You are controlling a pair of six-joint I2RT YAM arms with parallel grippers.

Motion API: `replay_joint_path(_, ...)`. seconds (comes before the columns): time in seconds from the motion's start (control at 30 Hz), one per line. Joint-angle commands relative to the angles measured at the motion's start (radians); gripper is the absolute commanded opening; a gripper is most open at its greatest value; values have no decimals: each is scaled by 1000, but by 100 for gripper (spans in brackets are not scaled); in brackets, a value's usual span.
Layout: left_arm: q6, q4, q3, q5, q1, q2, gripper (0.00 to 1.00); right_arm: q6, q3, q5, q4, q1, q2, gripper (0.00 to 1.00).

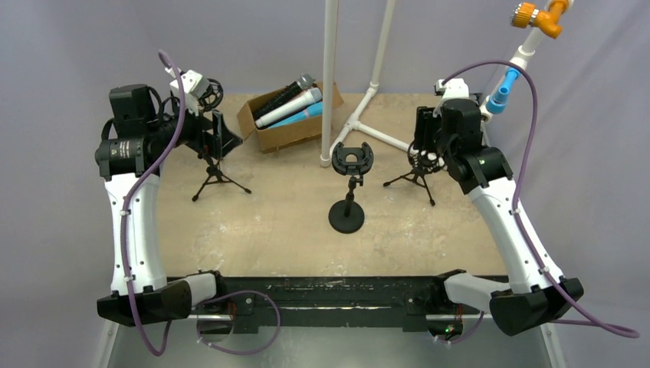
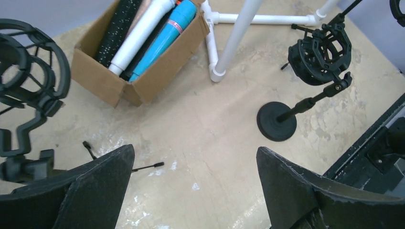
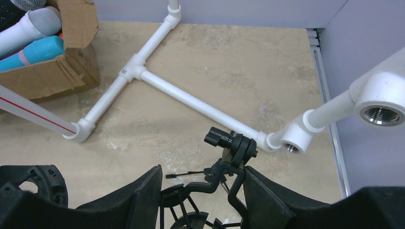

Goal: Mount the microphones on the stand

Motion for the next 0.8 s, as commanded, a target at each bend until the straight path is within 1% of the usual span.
replay_joint_path(0.0,33,-21,-34,-13,-35,-20,100,-52,29,76,-37,-4,-38,46)
replay_joint_path(0.1,44,-26,-49,-11,-50,-23,100,-43,13,103,-56,-5,-60,53)
replay_joint_path(0.13,47,-28,-53,-10,-55,-23,100,-42,15,111,-62,-6,-64,57)
replay_joint_path(0.23,48,-26,-63,-3,-62,-23,100,-36,30,117,-72,-7,-67,75)
replay_joint_path(0.33,47,-27,-67,-1,-73,-24,100,-33,86,83,-78,-6,-54,83)
replay_joint_path(0.47,46,-25,-69,-6,-83,-32,100,-18,214,40,-121,-4,-13,90)
replay_joint_path(0.57,44,-26,-69,-8,-84,-35,100,-1,298,-2,-140,35,0,92)
replay_joint_path(0.67,43,-22,-79,-8,-86,-36,100,31,330,-40,-141,131,11,93)
replay_joint_path(0.7,40,-18,-82,-8,-88,-35,100,44,329,-37,-139,182,19,95)
replay_joint_path(0.77,38,-15,-87,-11,-95,-31,100,66,304,-17,-127,284,40,95)
